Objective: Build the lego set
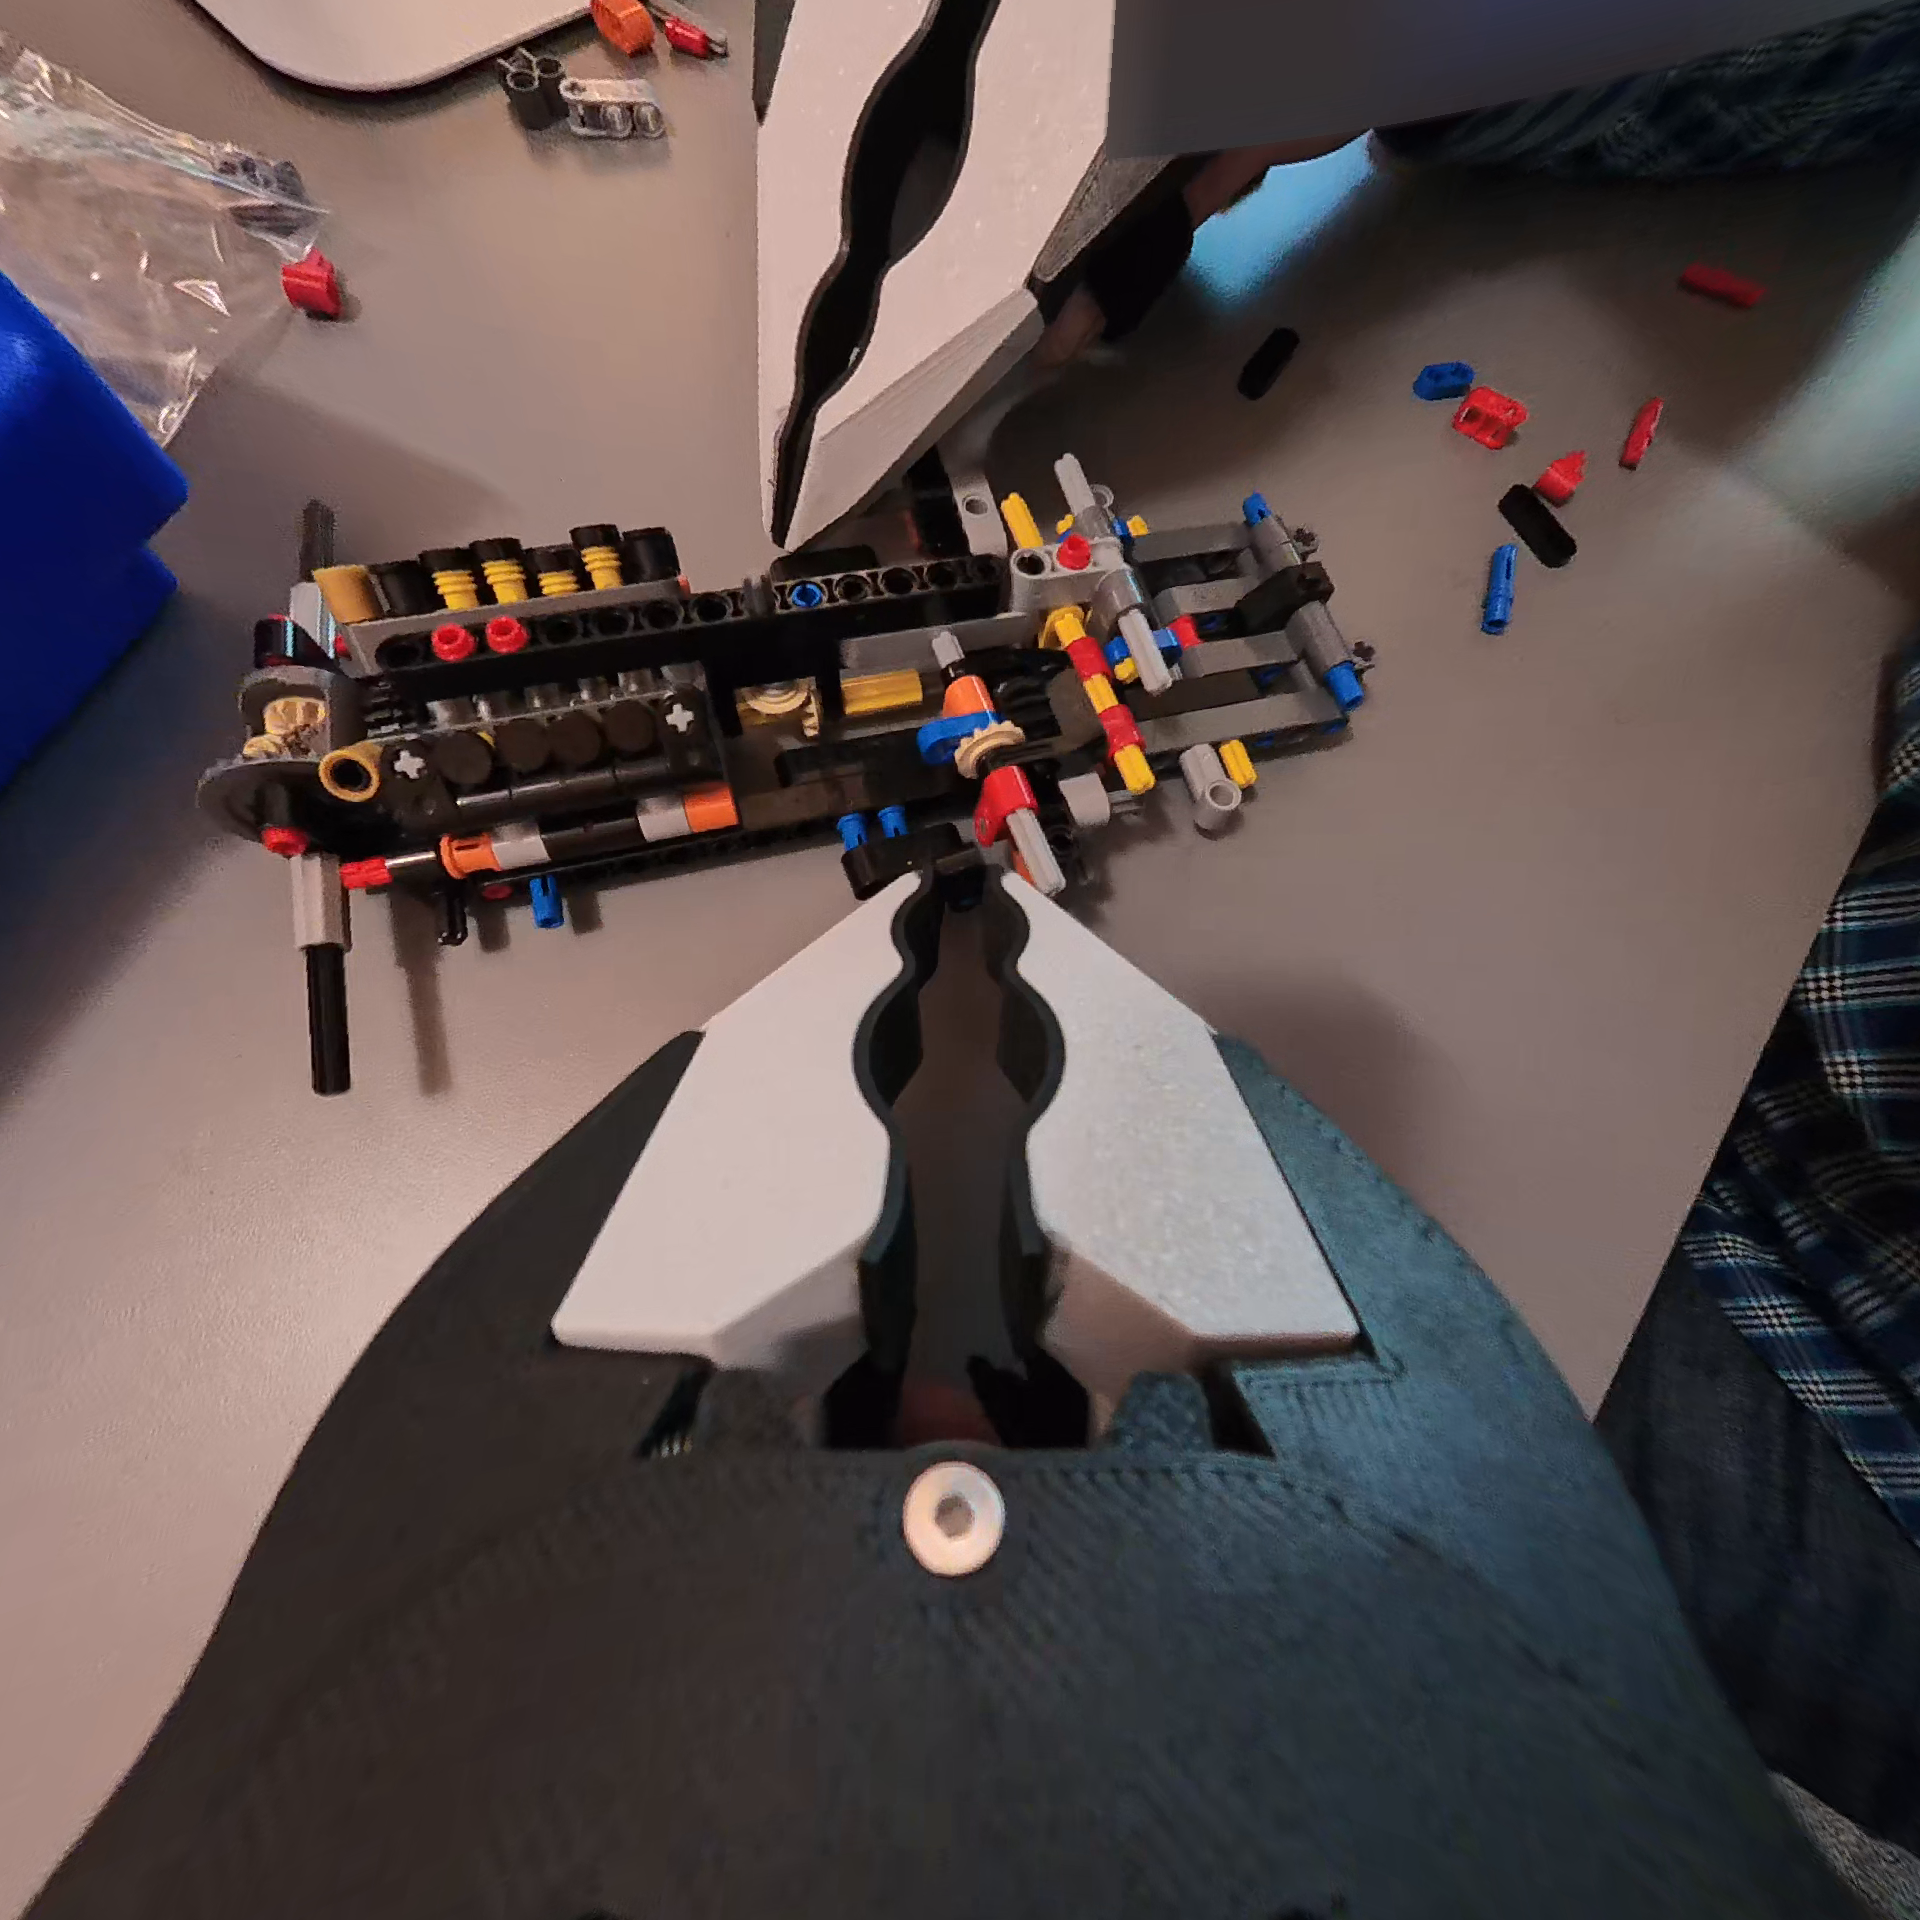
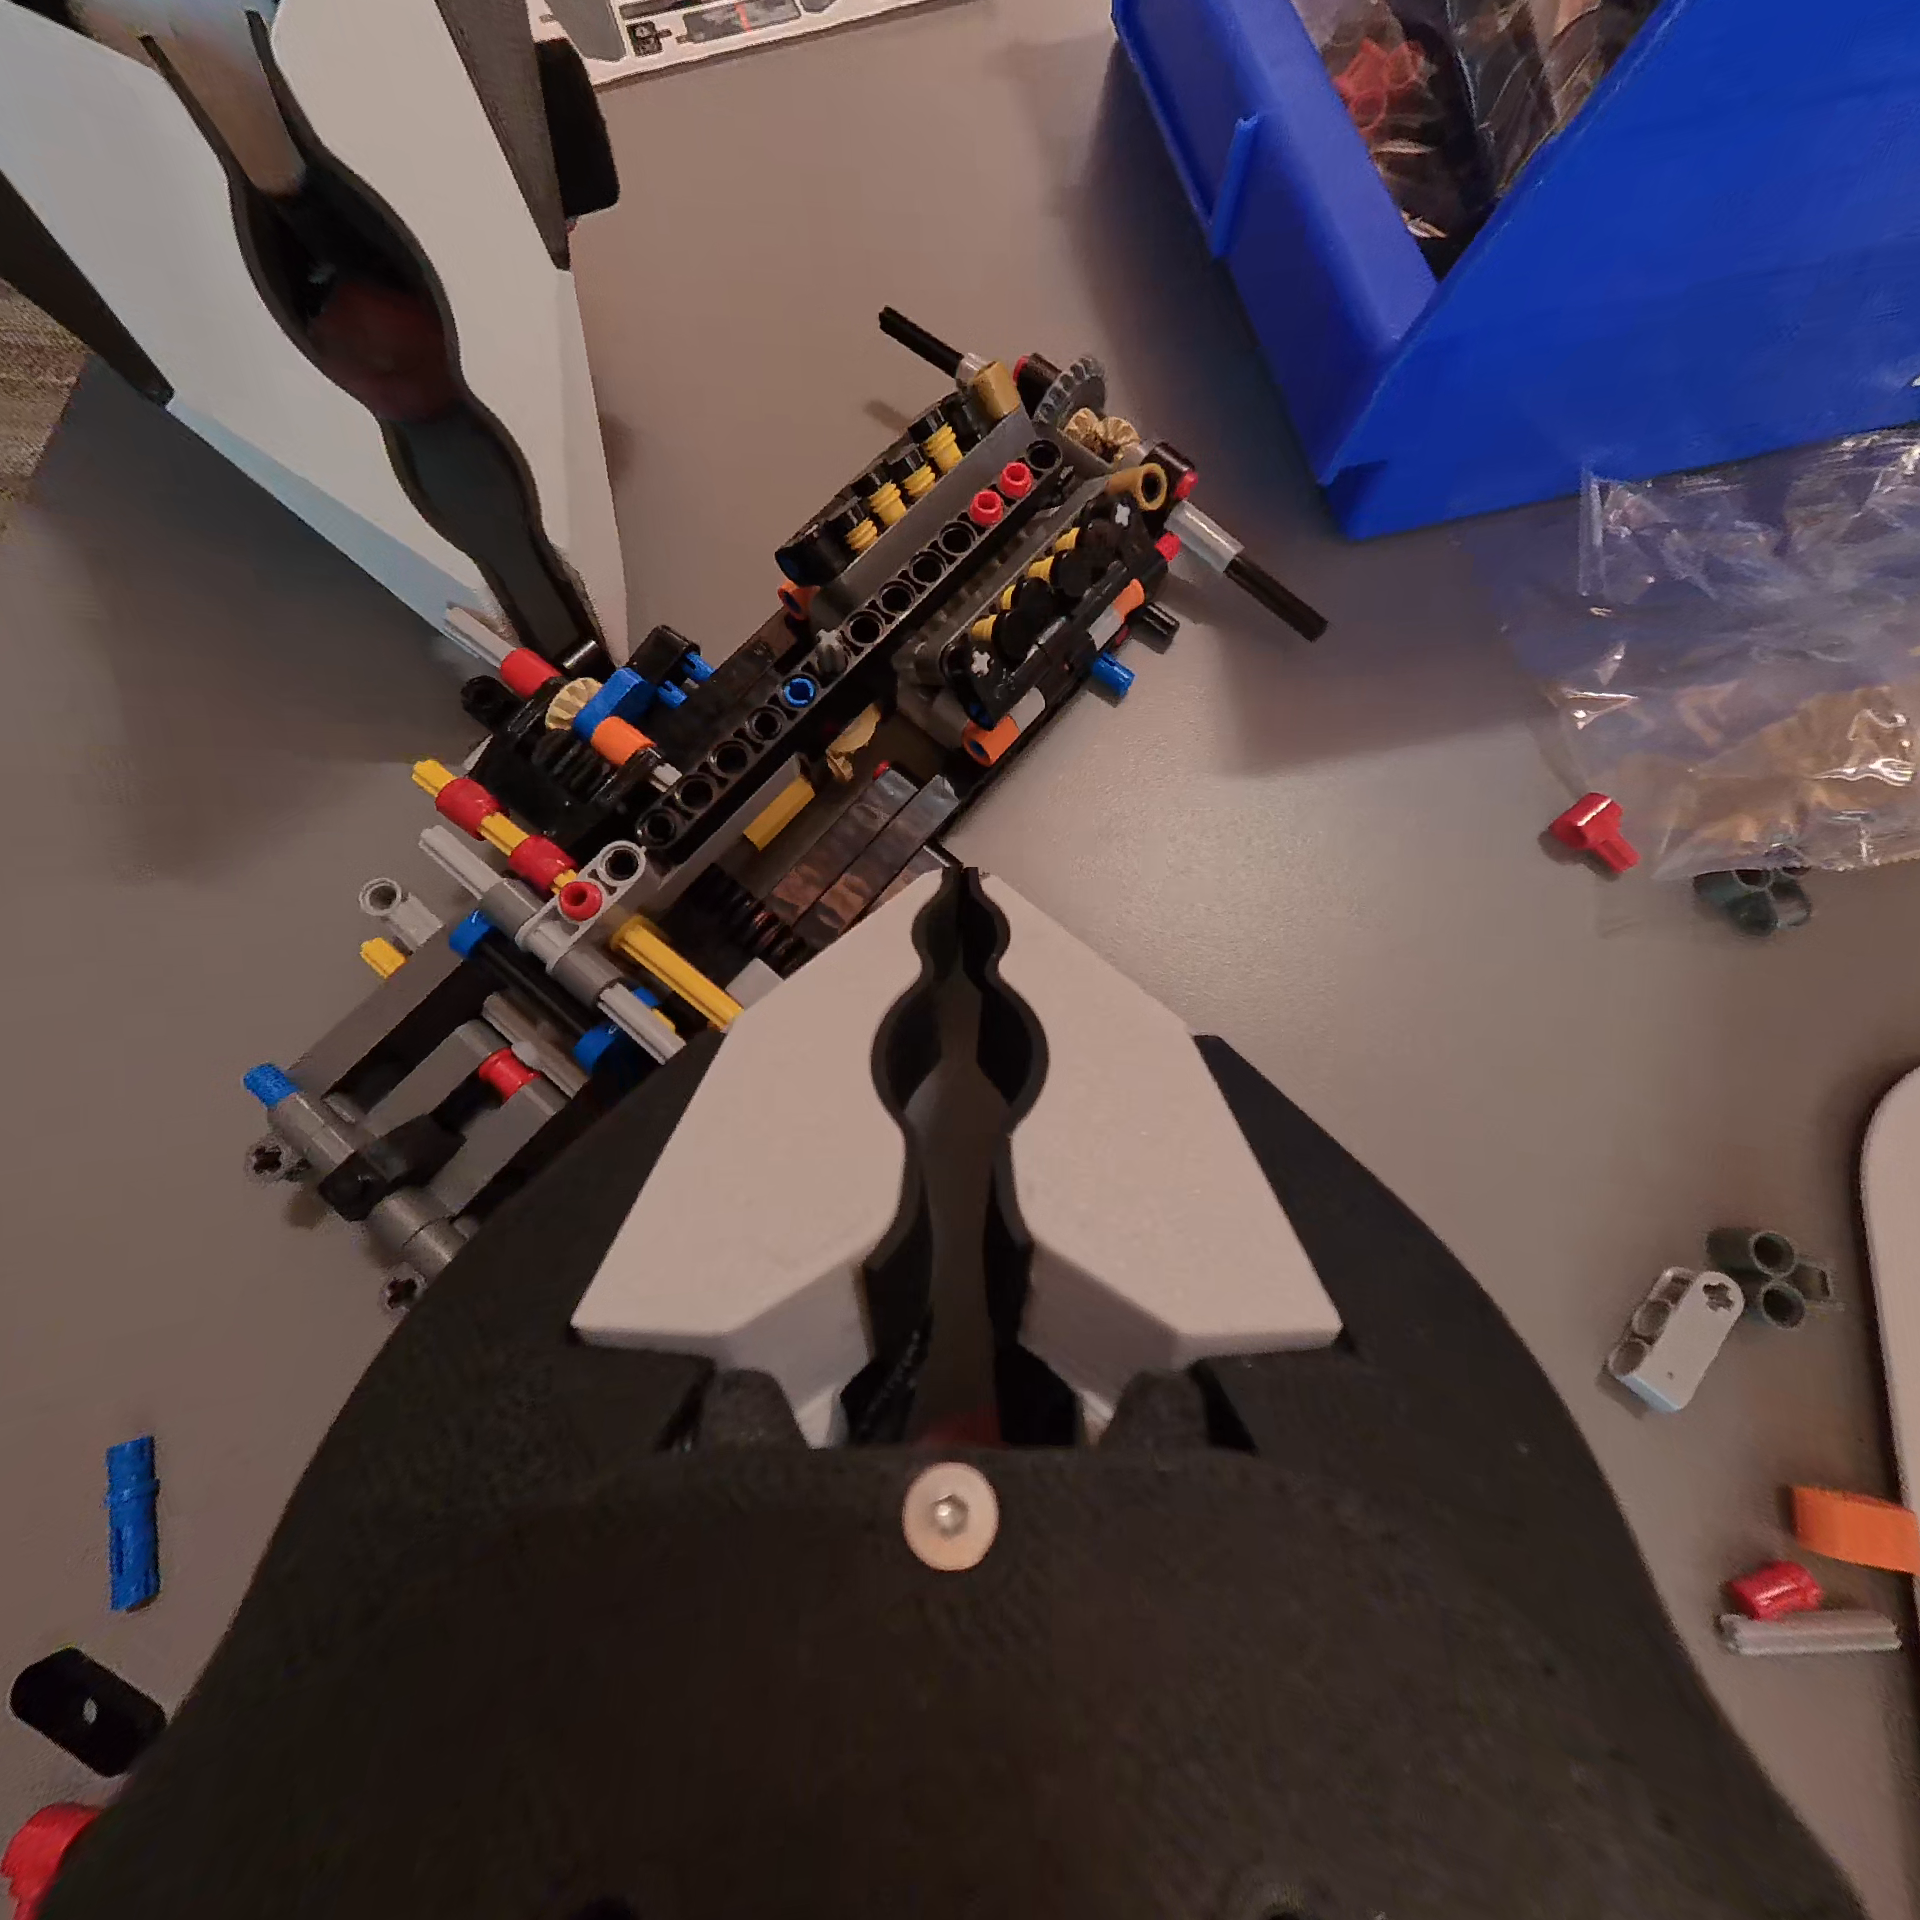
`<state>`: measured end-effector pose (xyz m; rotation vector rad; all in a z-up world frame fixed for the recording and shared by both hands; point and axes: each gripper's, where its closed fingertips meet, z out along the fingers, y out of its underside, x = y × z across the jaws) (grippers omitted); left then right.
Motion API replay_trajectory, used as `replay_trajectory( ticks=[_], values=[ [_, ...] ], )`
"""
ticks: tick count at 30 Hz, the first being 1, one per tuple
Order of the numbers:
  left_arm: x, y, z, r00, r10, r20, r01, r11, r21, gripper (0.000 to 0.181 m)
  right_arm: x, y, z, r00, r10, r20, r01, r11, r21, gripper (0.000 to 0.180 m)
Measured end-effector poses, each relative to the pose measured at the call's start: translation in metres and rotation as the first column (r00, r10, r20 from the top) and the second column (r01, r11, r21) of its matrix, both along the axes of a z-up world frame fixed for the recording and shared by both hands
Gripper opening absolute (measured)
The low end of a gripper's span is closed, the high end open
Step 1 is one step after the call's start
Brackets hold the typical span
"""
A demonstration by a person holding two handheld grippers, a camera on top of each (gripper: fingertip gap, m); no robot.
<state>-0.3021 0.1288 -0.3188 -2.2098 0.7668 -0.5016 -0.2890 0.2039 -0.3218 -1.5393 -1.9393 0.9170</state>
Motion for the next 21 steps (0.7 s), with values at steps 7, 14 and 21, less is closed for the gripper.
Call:
replay_trajectory(
  ticks=[7,14,21],
  values=[
    [-0.0018,0.0009,-0.0012,1.000,0.002,-0.014,-0.002,1.000,0.002,0.005,-0.0002,0.0003,0.0001,1.000,-0.002,-0.001,0.002,1.000,-0.001,0.000],
    [-0.0044,0.0020,0.0025,1.000,0.024,0.014,-0.024,1.000,0.011,0.005,-0.0001,0.0003,0.0004,1.000,-0.002,-0.003,0.002,1.000,0.001,0.000],
    [-0.0090,0.0037,0.0027,0.998,0.059,0.021,-0.059,0.998,0.007,0.005,-0.0003,0.0007,0.0004,1.000,-0.004,-0.004,0.004,1.000,0.001,0.000]
  ],
)
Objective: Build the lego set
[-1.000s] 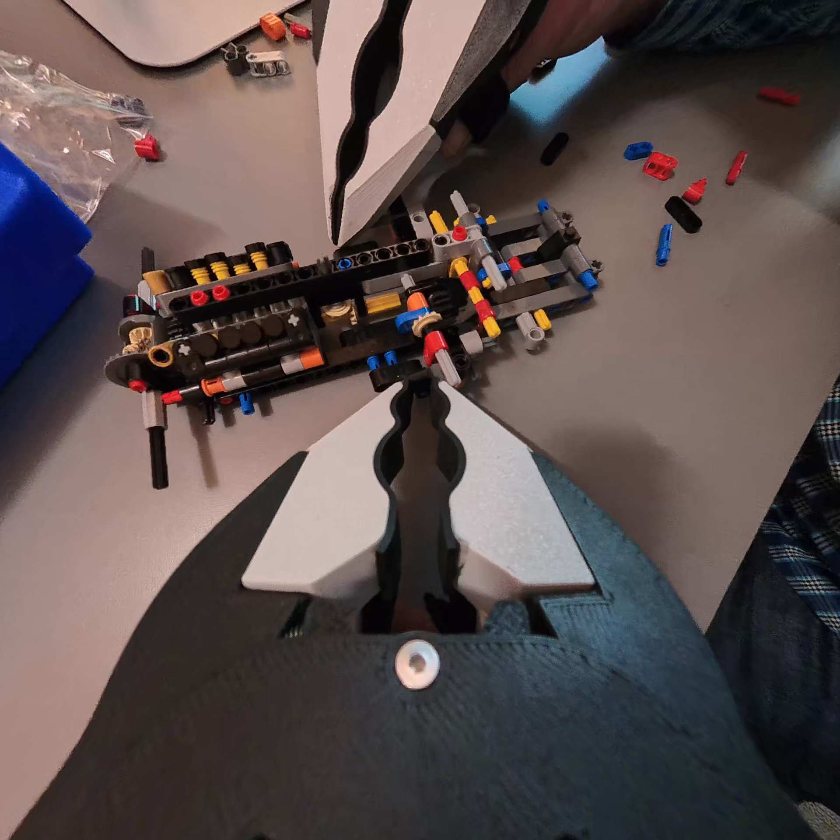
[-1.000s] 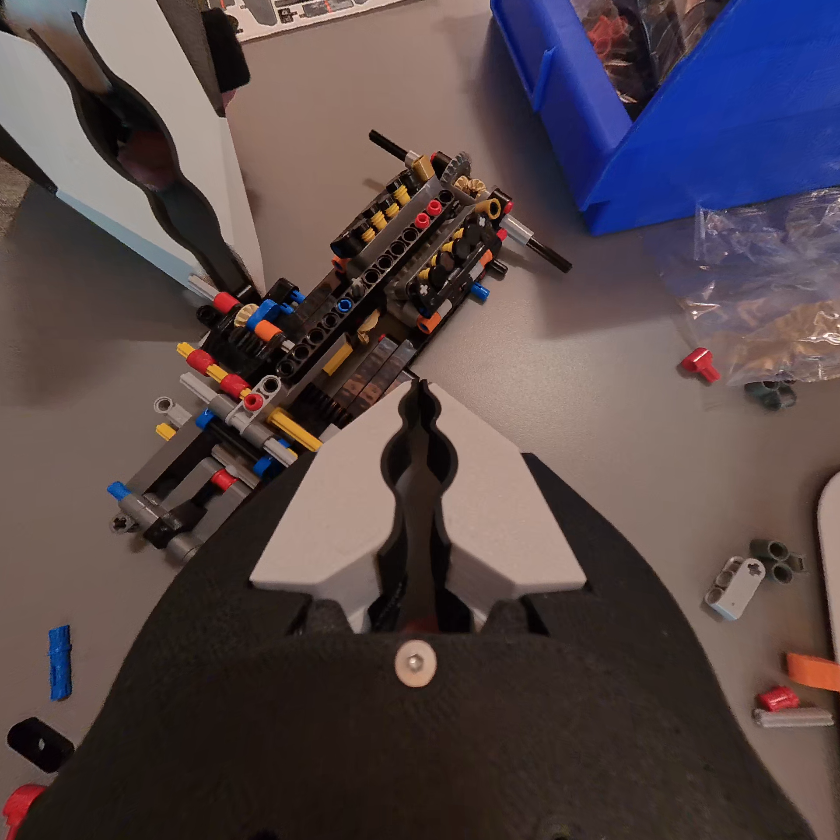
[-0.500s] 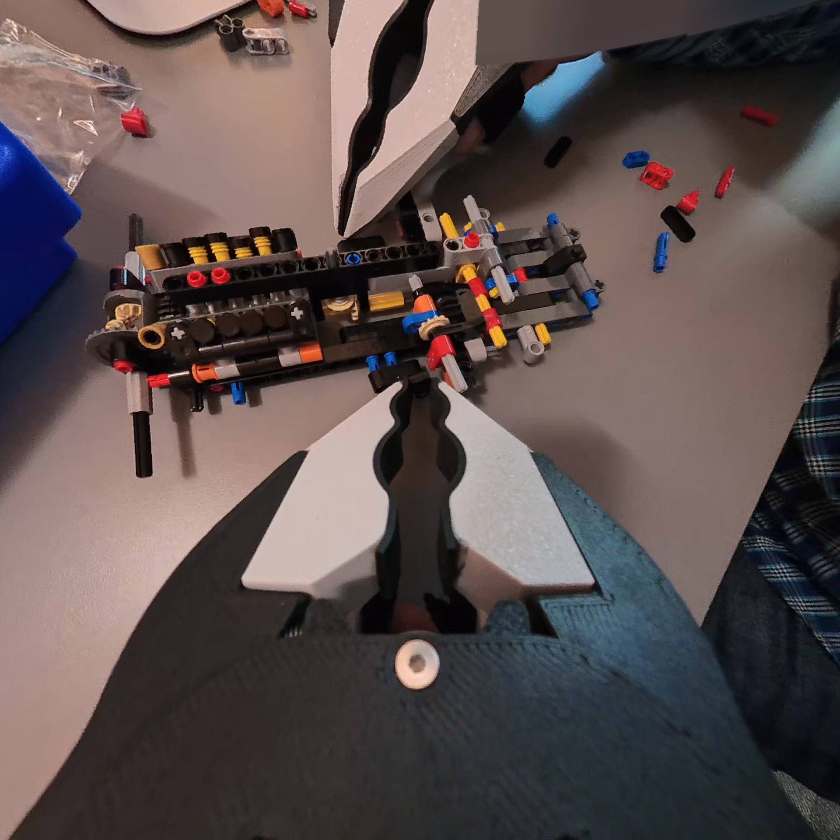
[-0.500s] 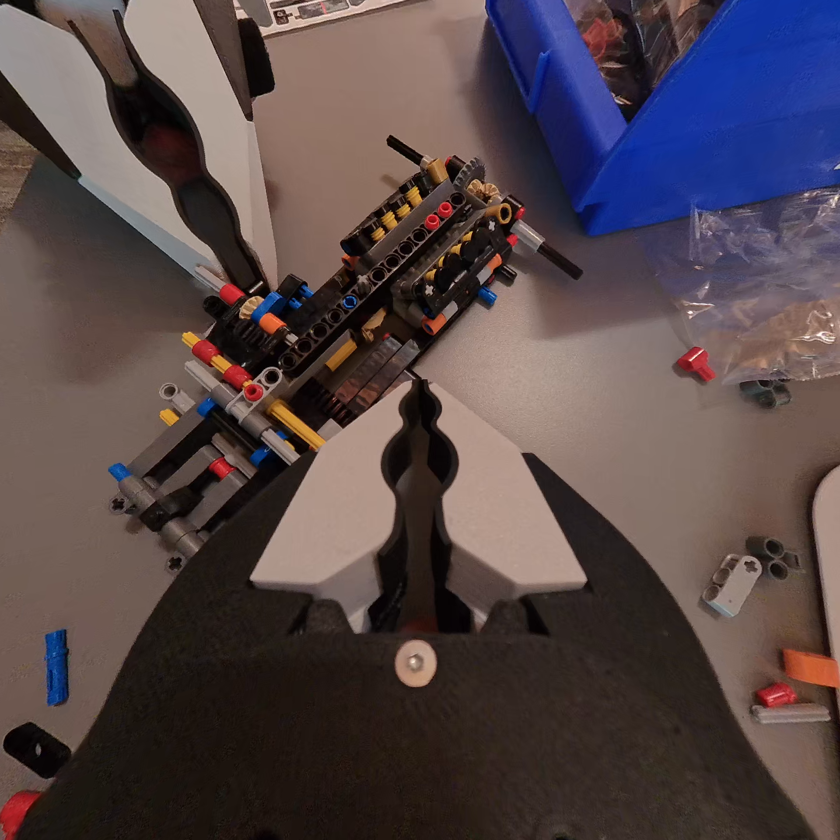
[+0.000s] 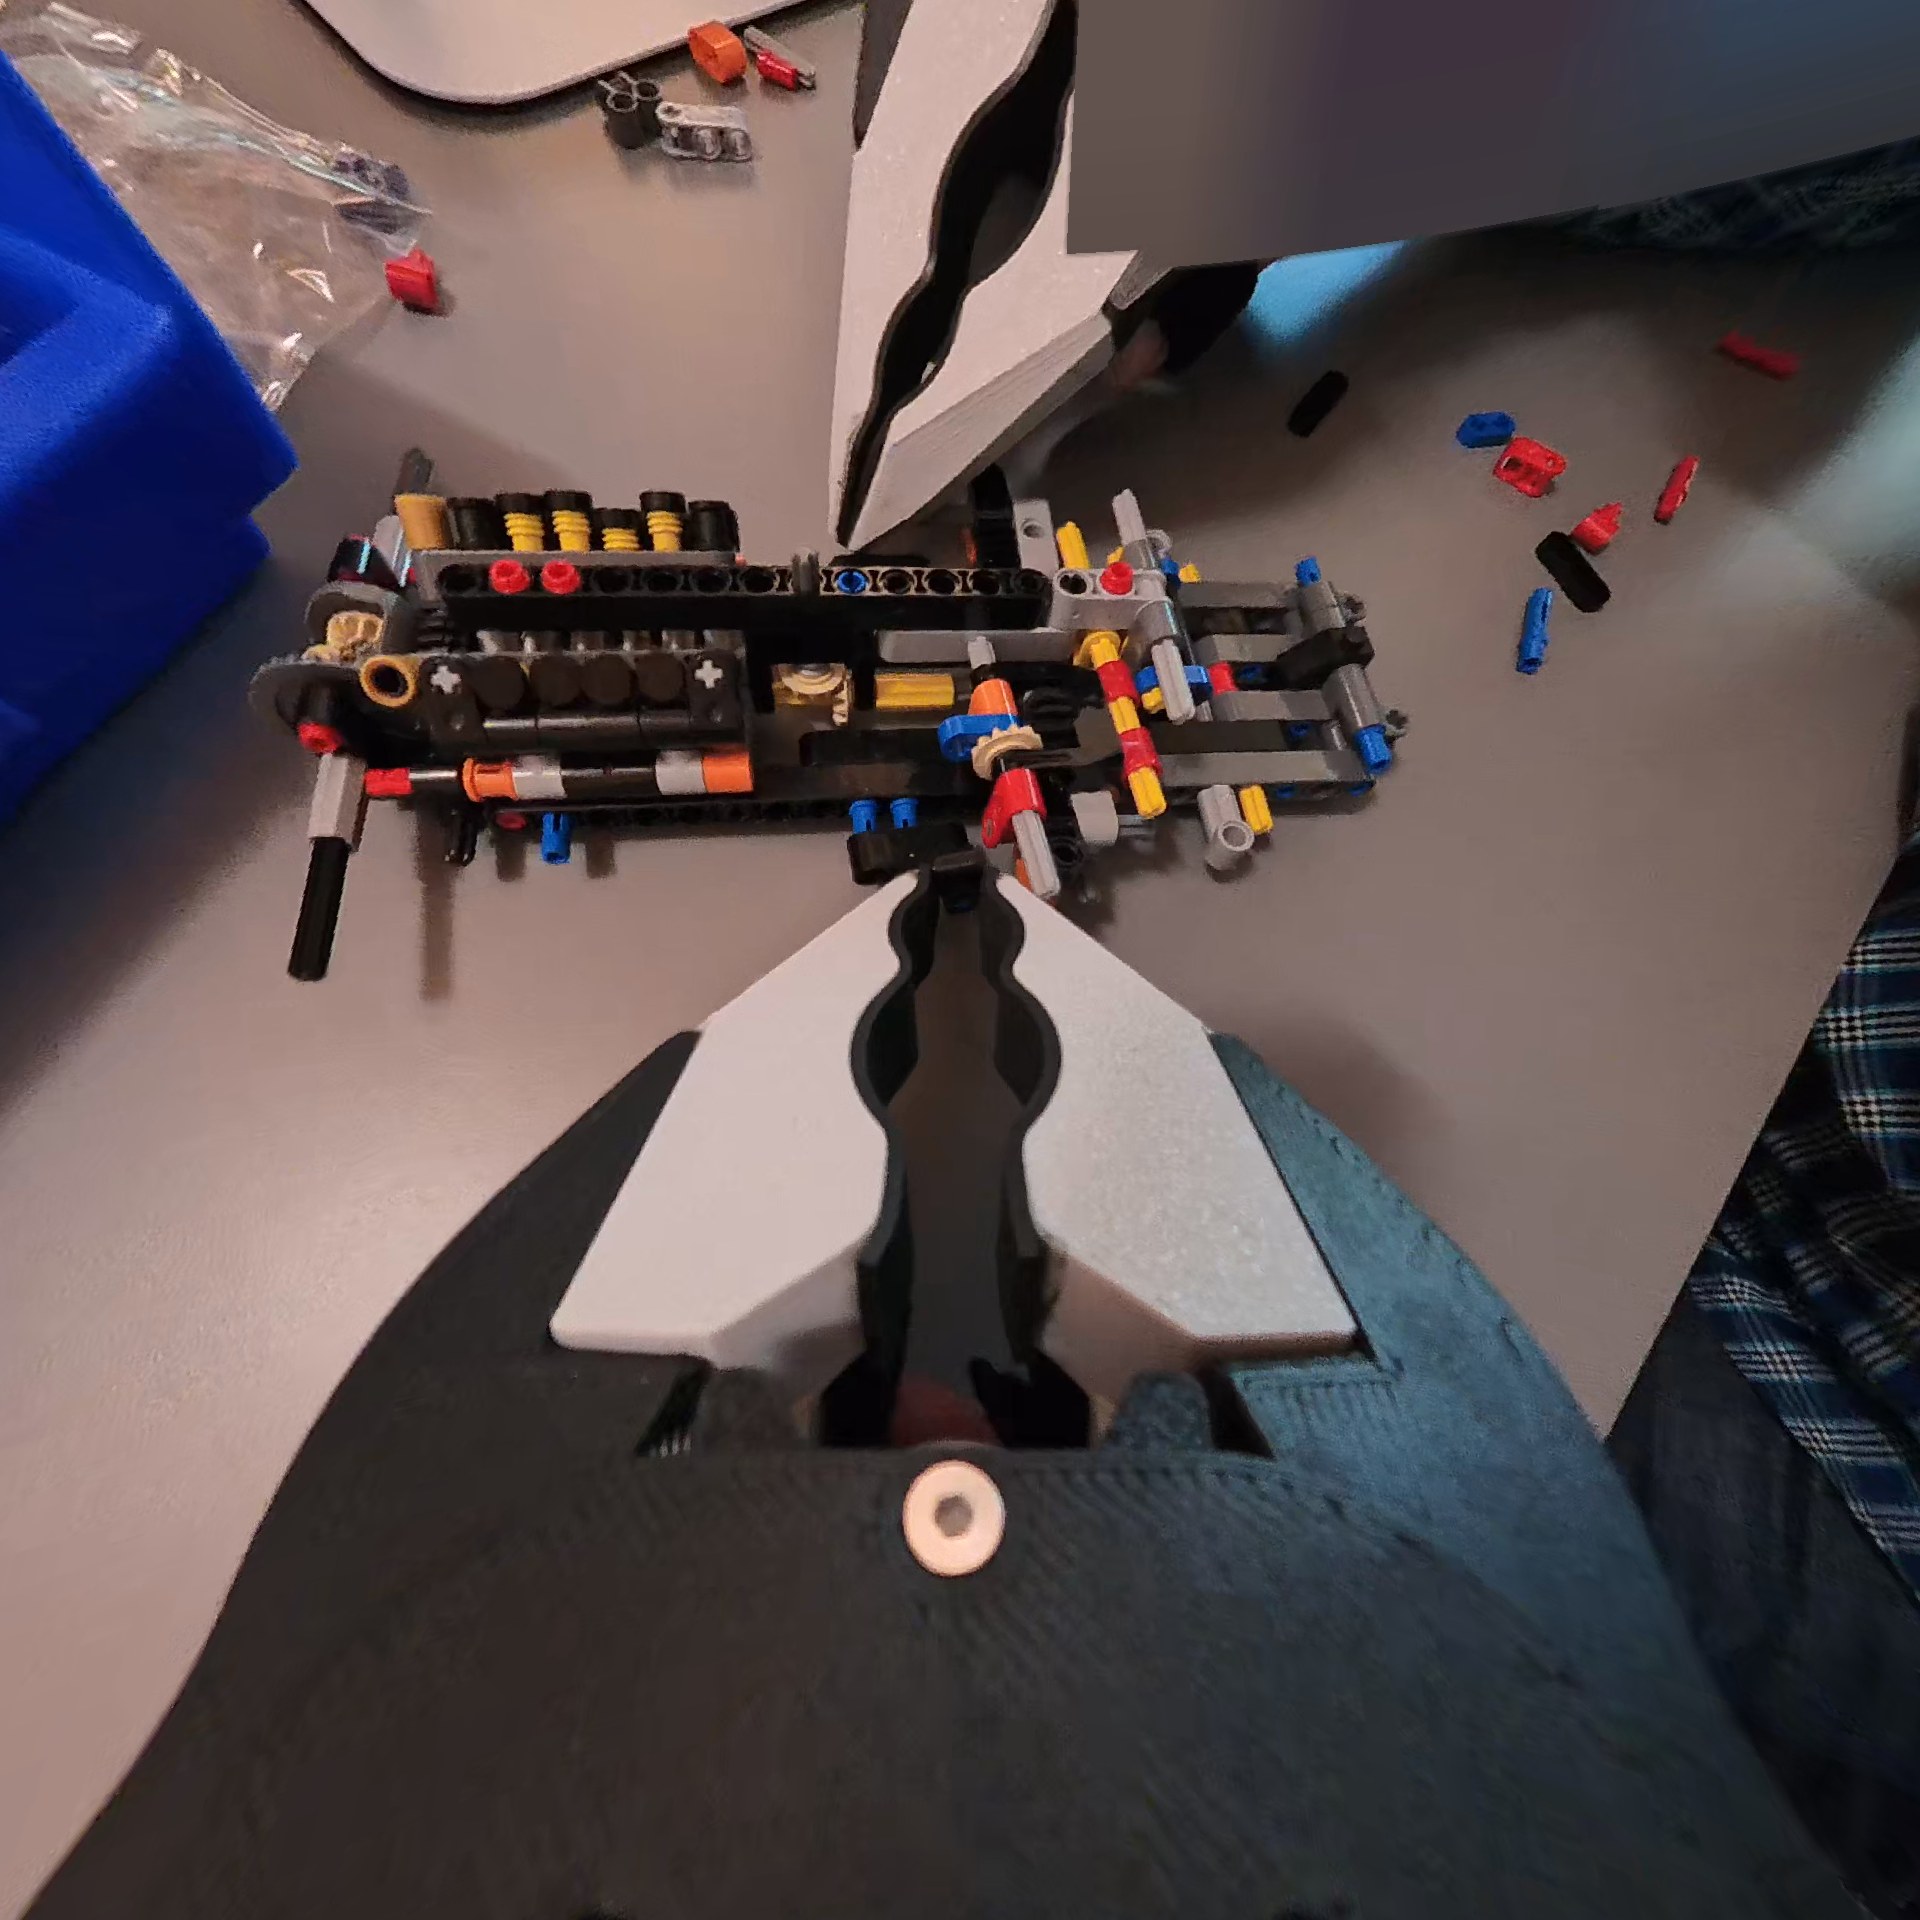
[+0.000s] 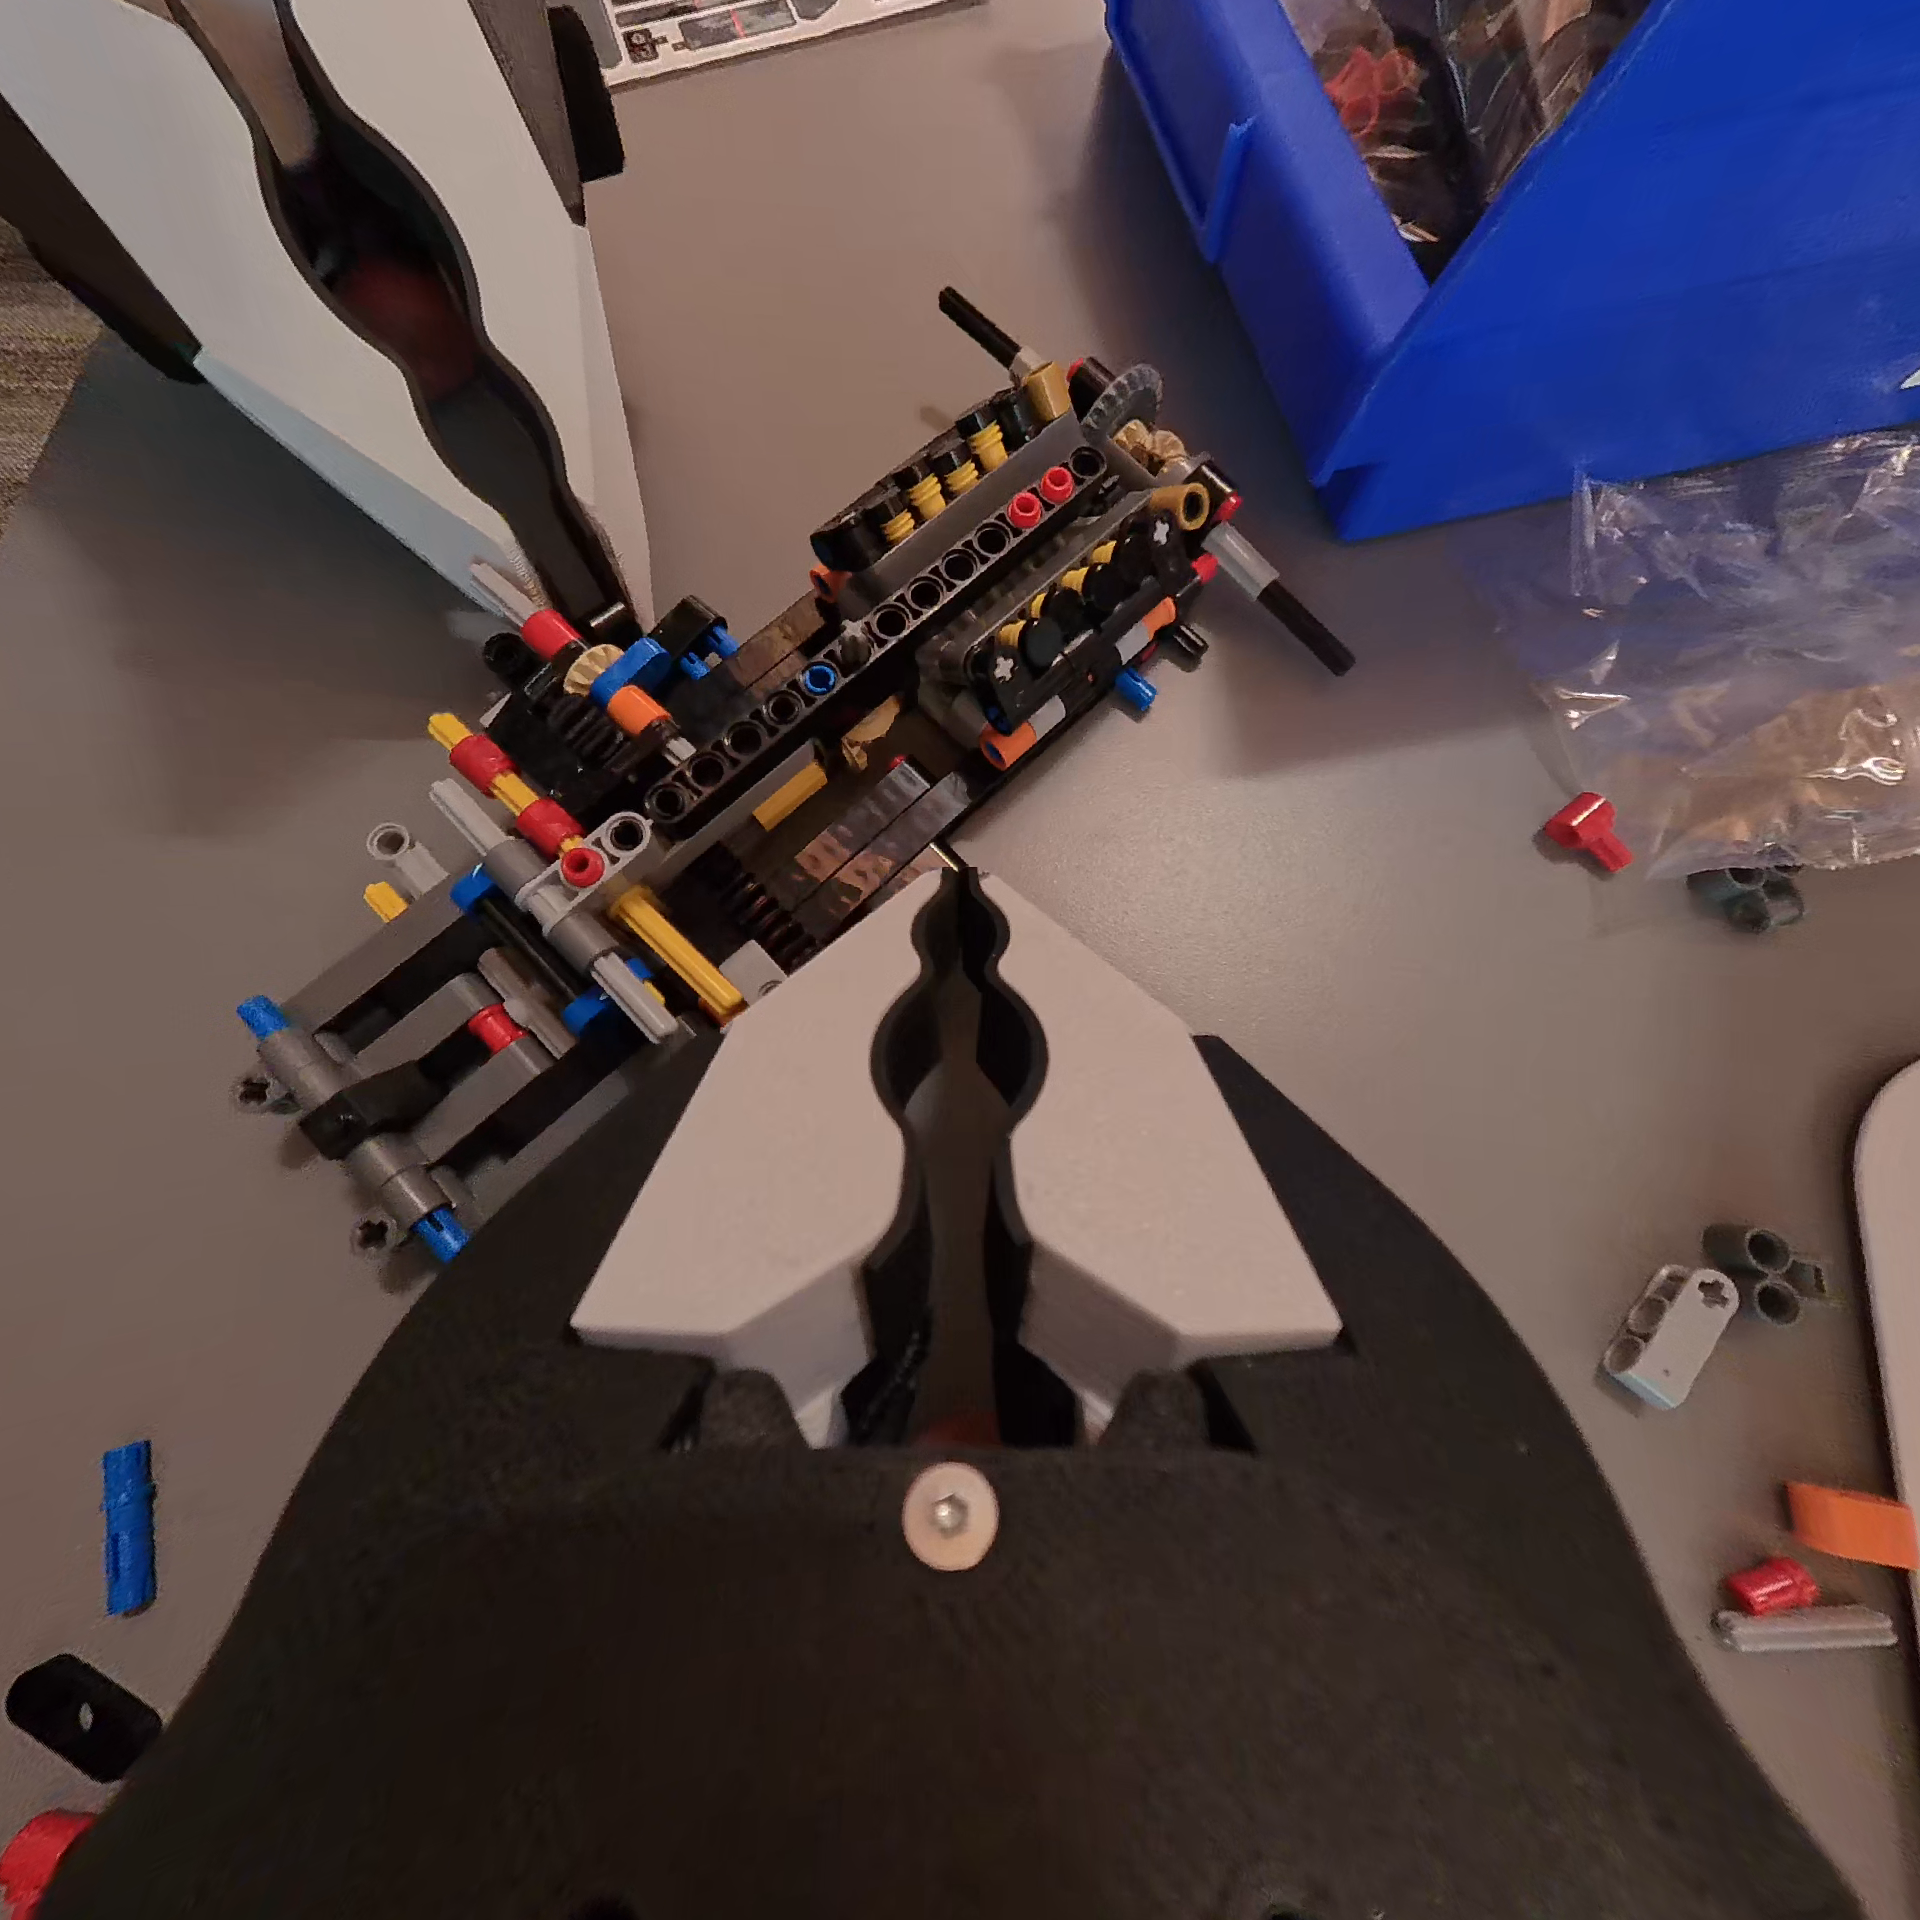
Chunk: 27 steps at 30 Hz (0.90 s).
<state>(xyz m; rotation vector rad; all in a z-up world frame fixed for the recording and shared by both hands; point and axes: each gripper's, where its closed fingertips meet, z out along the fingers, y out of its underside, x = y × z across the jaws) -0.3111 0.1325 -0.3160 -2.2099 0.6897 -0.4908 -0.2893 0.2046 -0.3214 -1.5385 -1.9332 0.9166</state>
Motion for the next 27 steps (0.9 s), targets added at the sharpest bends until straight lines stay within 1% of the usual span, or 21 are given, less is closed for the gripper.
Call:
replay_trajectory(
  ticks=[5,12,22,27],
  values=[
    [-0.0029,-0.0010,-0.0031,0.998,0.035,-0.045,-0.035,0.999,0.010,0.007,0.0000,-0.0003,0.0000,1.000,0.003,0.000,-0.003,1.000,-0.003,0.000],
    [-0.0045,0.0000,-0.0019,0.996,0.056,-0.062,-0.054,0.998,0.033,0.008,-0.0001,-0.0002,0.0000,1.000,0.003,0.000,-0.003,1.000,-0.002,0.000],
    [-0.0006,-0.0003,-0.0047,0.997,0.024,-0.068,-0.023,1.000,0.013,0.005,0.0001,-0.0001,0.0000,1.000,0.001,0.002,-0.001,1.000,-0.006,0.000],
    [-0.0025,0.0014,-0.0040,0.998,0.030,-0.053,-0.030,1.000,0.005,0.004,-0.0001,0.0004,0.0000,1.000,-0.002,0.002,0.002,1.000,-0.006,0.000]
  ],
)
